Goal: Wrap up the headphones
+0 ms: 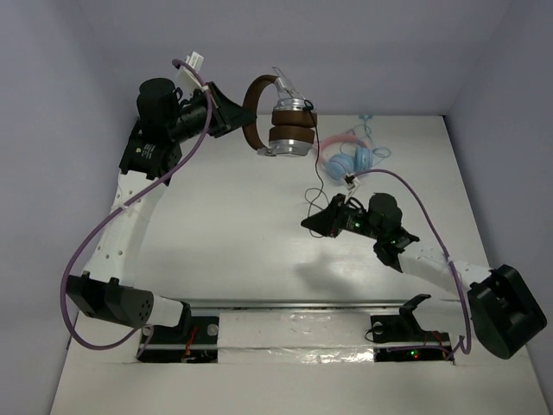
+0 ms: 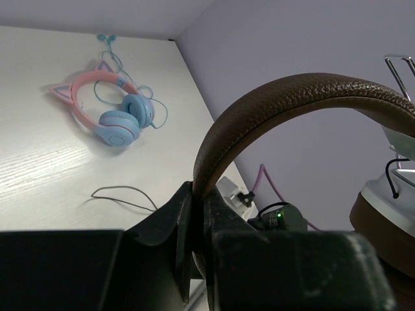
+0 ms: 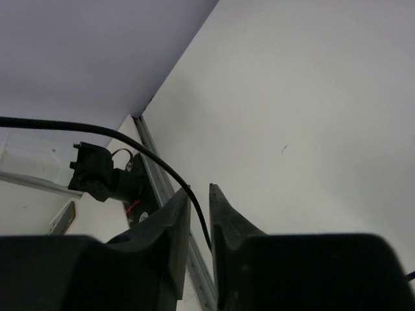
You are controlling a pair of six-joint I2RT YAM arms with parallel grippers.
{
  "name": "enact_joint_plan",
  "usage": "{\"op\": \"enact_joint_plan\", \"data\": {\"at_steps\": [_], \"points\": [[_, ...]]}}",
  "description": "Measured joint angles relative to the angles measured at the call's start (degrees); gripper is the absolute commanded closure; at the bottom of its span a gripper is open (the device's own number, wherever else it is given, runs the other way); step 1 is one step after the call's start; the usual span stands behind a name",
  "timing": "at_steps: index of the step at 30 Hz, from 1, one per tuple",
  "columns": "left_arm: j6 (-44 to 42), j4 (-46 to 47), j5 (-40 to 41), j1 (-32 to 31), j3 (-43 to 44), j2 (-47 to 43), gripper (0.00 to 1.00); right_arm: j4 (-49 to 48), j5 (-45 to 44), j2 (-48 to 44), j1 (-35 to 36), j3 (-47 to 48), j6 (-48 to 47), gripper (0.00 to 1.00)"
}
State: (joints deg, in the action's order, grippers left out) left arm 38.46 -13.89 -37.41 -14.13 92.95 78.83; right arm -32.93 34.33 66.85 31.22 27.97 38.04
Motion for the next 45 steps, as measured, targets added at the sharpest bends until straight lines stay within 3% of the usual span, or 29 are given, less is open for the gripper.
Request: {"op": "enact_joint_plan", "data": {"at_steps": [3, 4, 7, 9, 14, 16, 22, 26, 30, 35, 40, 45], "points": [[0.8, 0.9, 0.0, 0.3, 0.0, 0.0, 1.00, -0.9, -0.7, 1.4, 0.0, -0.1, 0.6, 0.76], [1.2, 1.3, 0.0, 0.4, -0.2, 0.0, 1.00, -1.2, -1.0, 1.6, 0.0, -0.2, 0.7, 0.65], [2.8, 2.8, -0.4, 1.5, -0.5, 0.0, 1.00, -2.2, -1.7, 1.5, 0.0, -0.9, 0.8, 0.46], [3.8, 3.6, -0.9, 2.6, -0.5, 0.0, 1.00, -2.3, -2.2, 1.5, 0.0, -1.6, 0.4, 0.44], [5.2, 4.7, -1.6, 5.0, 0.0, 0.1, 1.00, -1.9, -3.3, 1.4, 0.0, -3.1, -0.4, 0.78], [5.6, 5.0, -1.7, 5.6, 0.2, 0.1, 1.00, -2.0, -3.9, 1.2, 0.0, -3.6, -0.3, 0.99], [5.8, 6.4, 0.4, 6.3, -0.9, 0.1, 1.00, 3.9, -7.9, -5.0, 0.0, -4.2, 0.3, 1.00], [8.6, 12.1, 3.8, 6.3, -9.8, -0.5, 1.00, 14.3, -13.3, -6.6, 0.0, 2.6, -1.0, 1.00], [12.0, 14.8, 9.3, 6.3, -22.1, -0.5, 1.00, 20.8, -16.6, 1.2, 0.5, 14.6, -2.9, 1.00], [14.9, 15.1, 18.4, 6.3, -32.7, -1.1, 1.00, 26.1, -20.9, 12.3, 6.1, 20.8, -3.8, 1.00], [17.1, 17.2, 24.6, 6.3, -37.1, -4.9, 1.00, 31.3, -23.7, 21.4, 14.6, 24.7, -3.9, 1.00], [18.1, 21.4, 23.9, 7.5, -37.1, -6.1, 1.00, 33.6, -25.5, 25.8, 20.1, 26.3, -4.0, 1.00]]}}
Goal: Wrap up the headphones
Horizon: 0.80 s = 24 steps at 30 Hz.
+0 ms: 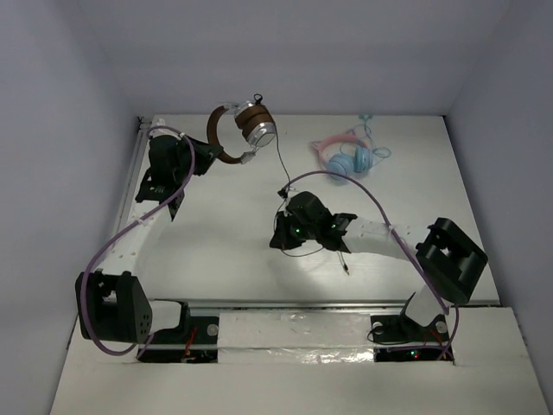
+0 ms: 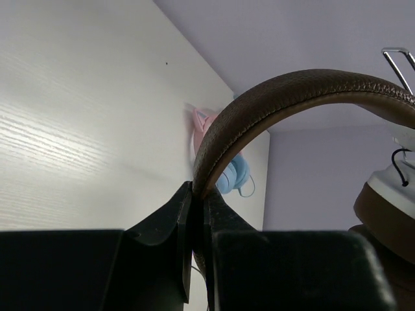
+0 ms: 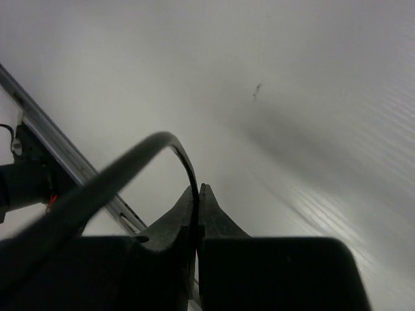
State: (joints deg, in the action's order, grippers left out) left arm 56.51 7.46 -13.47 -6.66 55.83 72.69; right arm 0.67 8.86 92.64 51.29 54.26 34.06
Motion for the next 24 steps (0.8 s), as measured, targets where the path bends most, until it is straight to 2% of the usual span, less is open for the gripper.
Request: {"op": "enact_joint_plan", "data": {"at_steps": [7, 12, 19, 24], "points": [[-3.7, -1.6, -6.3, 6.2, 1.4, 4.0, 1.00, 3.0, -6.4, -2.6, -1.9, -3.1, -1.5, 1.00], [-8.8, -5.6, -10.8, 7.0, 1.4, 4.4, 1.00, 3.1, -5.7, -6.0, -9.0, -6.0, -2.9, 1.00], [-14.5, -11.0, -22.0, 7.3, 3.0, 4.4, 1.00, 2.8, -4.4, -1.9, -14.0, -3.8, -5.4, 1.00], [-11.8, -7.2, -30.5, 7.8, 2.7, 4.4, 1.00, 0.4, -1.5, 3.5, -14.8, 1.2, -6.4, 1.00]]}}
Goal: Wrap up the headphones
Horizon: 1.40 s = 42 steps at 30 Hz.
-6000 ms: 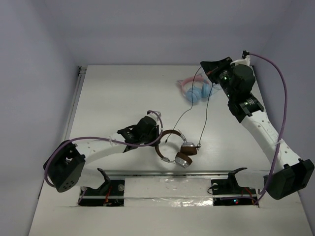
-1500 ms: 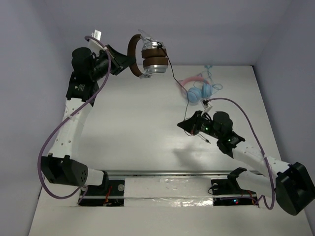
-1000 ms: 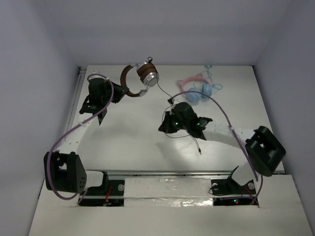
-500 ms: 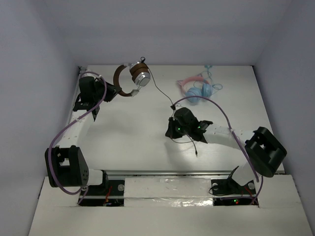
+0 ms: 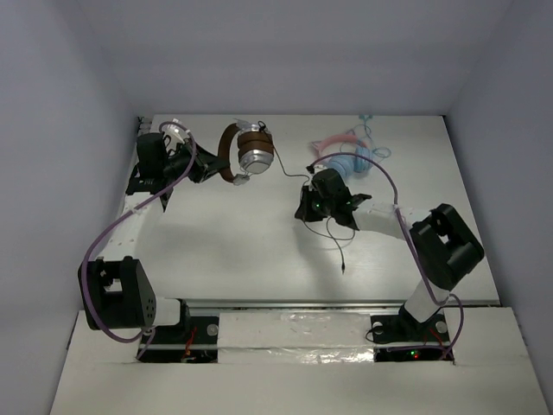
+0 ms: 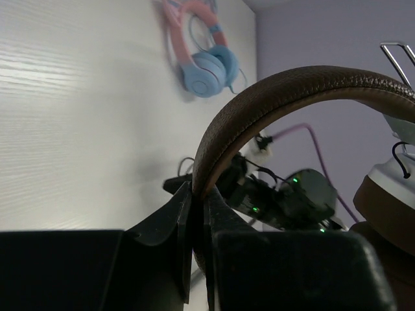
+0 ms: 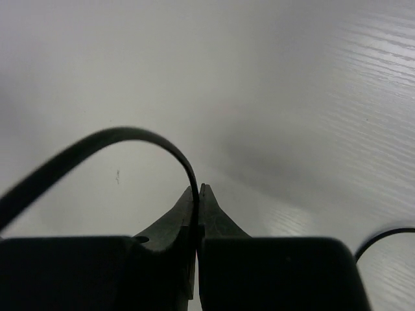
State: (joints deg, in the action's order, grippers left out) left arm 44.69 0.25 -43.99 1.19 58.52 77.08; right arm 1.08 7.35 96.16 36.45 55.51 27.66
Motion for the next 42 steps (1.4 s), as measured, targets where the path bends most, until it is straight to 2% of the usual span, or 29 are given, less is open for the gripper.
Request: {"op": "enact_joint_plan", "data": {"at_steps": [7, 12, 22, 33, 37, 40, 42], "points": [[2.4, 3.2, -6.7, 1.3, -1.4, 0.0, 1.00, -1.0, 0.6, 2.7, -3.4, 0.3, -1.2, 1.00], [-1.7, -1.9, -5.2, 2.7, -1.9, -1.6, 1.00, 0.2, 0.0, 0.8, -8.9, 1.9, -1.2, 1.00], [-10.8, -11.1, -2.5, 2.6, -5.7, -8.8, 1.00, 3.3, -1.4, 1.9, -13.8, 14.0, -2.5, 1.00], [-18.2, -20.0, -0.7, -2.4, -8.3, -12.5, 1.00, 5.8, -2.2, 10.6, -19.5, 19.1, -4.0, 1.00], [-16.9, -17.2, -5.3, -4.7, -9.9, -12.7, 1.00, 6.8, -1.2, 12.2, -19.5, 20.5, -4.1, 1.00], [-11.8, -12.0, -9.1, -5.3, -11.4, -12.4, 1.00, 5.6, -0.2, 12.2, -18.7, 20.0, -3.6, 1.00], [-6.1, -5.1, -10.9, -5.3, -11.9, -11.9, 1.00, 4.5, -0.5, 12.2, -16.9, 18.7, -3.4, 1.00]]}}
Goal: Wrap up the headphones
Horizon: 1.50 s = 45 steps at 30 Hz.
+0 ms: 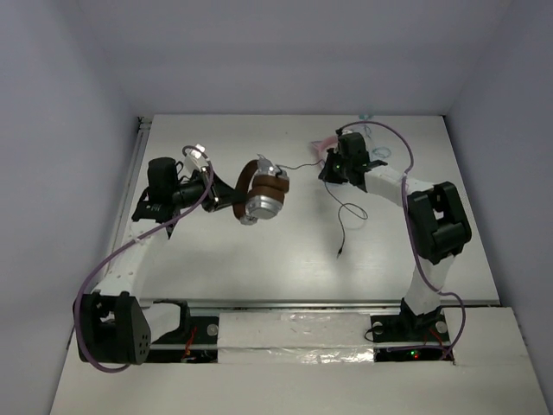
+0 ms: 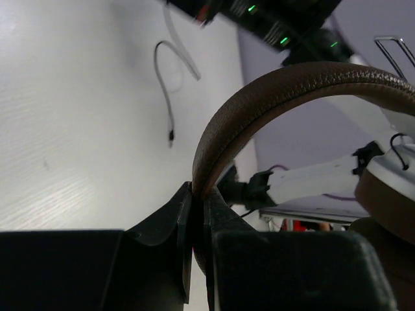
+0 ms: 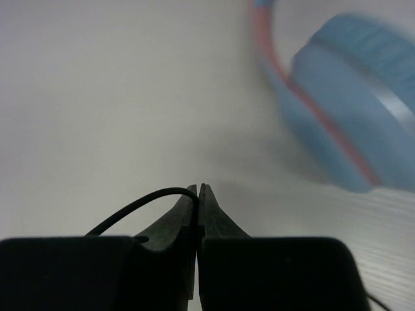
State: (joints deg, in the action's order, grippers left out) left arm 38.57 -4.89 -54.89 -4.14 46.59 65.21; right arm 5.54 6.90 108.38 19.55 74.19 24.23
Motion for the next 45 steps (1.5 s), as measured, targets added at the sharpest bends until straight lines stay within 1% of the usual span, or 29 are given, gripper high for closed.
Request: {"op": "enact_joint_plan", "data": {"at_steps": [5, 8, 13, 17, 19, 23, 27, 34, 39, 45], "points": [[13.8, 17.6, -2.2, -0.8, -0.7, 3.0, 1.00, -1.1, -0.1, 0.0, 8.5, -4.8, 1.3, 1.00], [21.1, 26.2, -2.6, -1.2, -2.8, 4.0, 1.00, -1.1, 0.0, 0.0, 12.8, -5.5, 2.2, 1.00], [31.0, 36.7, -0.9, -1.8, -5.1, 5.4, 1.00, -2.2, -0.8, 0.0, 17.2, -5.3, 4.0, 1.00], [35.1, 42.1, 3.5, -2.3, -5.4, 8.1, 1.00, -2.3, -2.8, -0.2, 21.6, -5.2, 5.5, 1.00], [35.1, 41.7, 7.1, -2.6, -5.4, 8.9, 1.00, -2.3, -3.5, -0.7, 24.5, -5.3, 6.1, 1.00], [31.6, 36.2, 15.4, -3.3, -4.1, 9.1, 1.00, -2.6, -4.6, -2.9, 29.0, -6.2, 7.1, 1.00], [24.1, 27.0, 25.8, -4.2, 0.9, 9.5, 1.00, -2.5, -7.0, -6.3, 32.1, -8.5, 7.7, 1.00], [12.2, 15.1, 45.9, -6.5, 6.1, 9.4, 1.00, -1.0, -10.3, -12.9, 37.2, -13.2, 8.8, 1.00], [5.7, 8.3, 59.7, -11.7, 8.3, 9.4, 1.00, 1.8, -11.2, -14.5, 42.0, -13.1, 8.9, 1.00], [1.5, 3.8, 72.3, -19.4, 8.3, 9.3, 1.00, 8.9, -12.2, -15.1, 45.5, -11.1, 8.4, 1.00]]}}
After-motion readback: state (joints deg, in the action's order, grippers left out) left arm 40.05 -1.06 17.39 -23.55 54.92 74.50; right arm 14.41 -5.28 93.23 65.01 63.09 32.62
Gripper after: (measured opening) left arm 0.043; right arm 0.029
